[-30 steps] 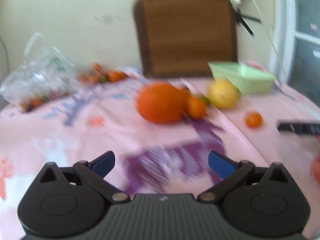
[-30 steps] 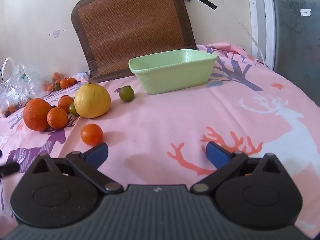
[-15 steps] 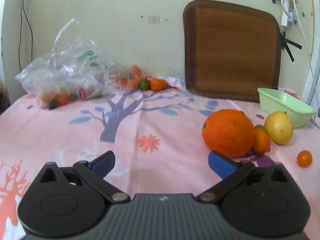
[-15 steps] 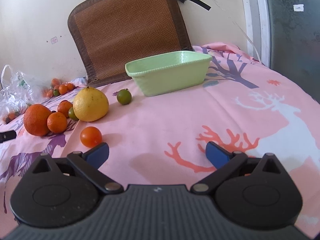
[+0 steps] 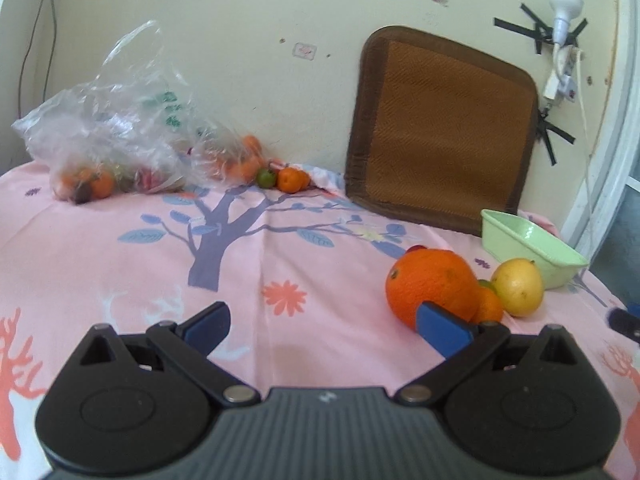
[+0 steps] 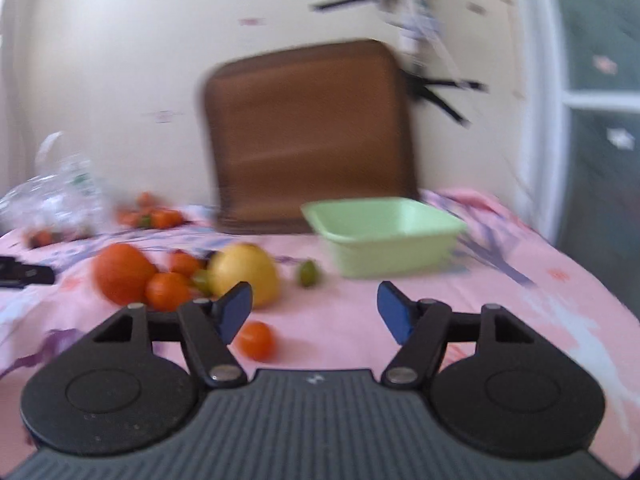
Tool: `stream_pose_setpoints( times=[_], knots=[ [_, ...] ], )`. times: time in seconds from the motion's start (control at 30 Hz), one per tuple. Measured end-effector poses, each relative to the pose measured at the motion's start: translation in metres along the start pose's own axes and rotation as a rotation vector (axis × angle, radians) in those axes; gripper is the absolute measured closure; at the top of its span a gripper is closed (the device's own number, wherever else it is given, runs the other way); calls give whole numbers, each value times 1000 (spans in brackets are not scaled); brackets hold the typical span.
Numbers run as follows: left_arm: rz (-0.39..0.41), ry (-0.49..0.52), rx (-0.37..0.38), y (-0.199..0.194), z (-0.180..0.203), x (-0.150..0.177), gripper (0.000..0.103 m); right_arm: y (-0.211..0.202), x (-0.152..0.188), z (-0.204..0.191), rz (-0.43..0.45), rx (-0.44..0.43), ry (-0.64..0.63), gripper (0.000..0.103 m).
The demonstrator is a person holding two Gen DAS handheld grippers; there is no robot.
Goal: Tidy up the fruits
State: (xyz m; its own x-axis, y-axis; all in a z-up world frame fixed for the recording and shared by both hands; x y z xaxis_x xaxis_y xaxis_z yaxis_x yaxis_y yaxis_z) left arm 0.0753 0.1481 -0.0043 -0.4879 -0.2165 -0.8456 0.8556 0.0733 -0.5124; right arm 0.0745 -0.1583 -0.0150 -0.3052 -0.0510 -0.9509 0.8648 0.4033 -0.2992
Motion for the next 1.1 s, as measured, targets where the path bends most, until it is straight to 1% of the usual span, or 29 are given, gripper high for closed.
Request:
stream_pose_setpoints(
  times=[0.13, 0.2, 0.27, 0.33, 0.47, 0.57, 0.63, 0.67, 0.7, 0.73, 0.8, 0.83, 0.9, 1.0, 1.1],
  knots=[
    [17, 4, 97, -8, 9, -18, 0, 31, -7, -47, -50, -196, -123, 32],
    [2, 16, 136, -3, 17, -26, 0, 51, -4, -64, -86, -253, -181, 32],
    [-19, 27, 153, 6, 24, -31, 0, 69, -4, -76, -119, -294, -208, 32],
    [-45, 36, 189, 15, 32, -35, 0, 77, -6, -94, -134, -336, -225, 32],
    [-105, 54, 224, 39, 45, -34, 0, 100, -5, -112, -155, -355, -297, 31],
    [-162, 47, 240, 58, 51, -25, 1, 114, -1, -122, -189, -395, -330, 30],
    [-193, 30, 259, 67, 53, -20, 11, 121, 4, -130, -214, -391, -377, 28],
    [-210, 17, 279, 70, 54, -17, 18, 124, 8, -132, -218, -379, -397, 29],
    [-220, -5, 309, 72, 54, -15, 28, 126, 10, -133, -220, -367, -409, 30],
    [-223, -27, 323, 71, 55, -15, 28, 126, 10, -133, -222, -363, -409, 31],
    [-210, -27, 306, 64, 59, -17, 29, 121, 9, -130, -215, -380, -372, 32],
    [-187, -13, 298, 56, 63, -20, 29, 115, 8, -128, -199, -386, -349, 32],
    [-131, 26, 290, 42, 76, -32, 29, 101, 0, -124, -137, -374, -337, 32],
    [-64, 59, 322, 30, 108, -58, 29, 83, -21, -108, -29, -321, -324, 32],
    [-47, 72, 375, 41, 154, -78, 29, 71, -37, -75, 48, -220, -325, 32]
  ],
)
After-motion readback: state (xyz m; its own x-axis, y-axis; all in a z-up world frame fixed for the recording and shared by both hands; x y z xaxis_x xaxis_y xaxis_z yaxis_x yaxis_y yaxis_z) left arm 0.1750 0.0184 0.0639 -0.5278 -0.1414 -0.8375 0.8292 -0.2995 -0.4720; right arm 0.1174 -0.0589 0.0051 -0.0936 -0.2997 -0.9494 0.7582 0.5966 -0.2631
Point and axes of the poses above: each gripper's, at about its wrist camera, not at the fingertips, and y roughly the way its jaws point, z to its right, x to its underside, the point moved 7 cm from there along y, roughly the way its jaws point, and after that the axes turned 9 degrees about -x, right-handed, at the moved point
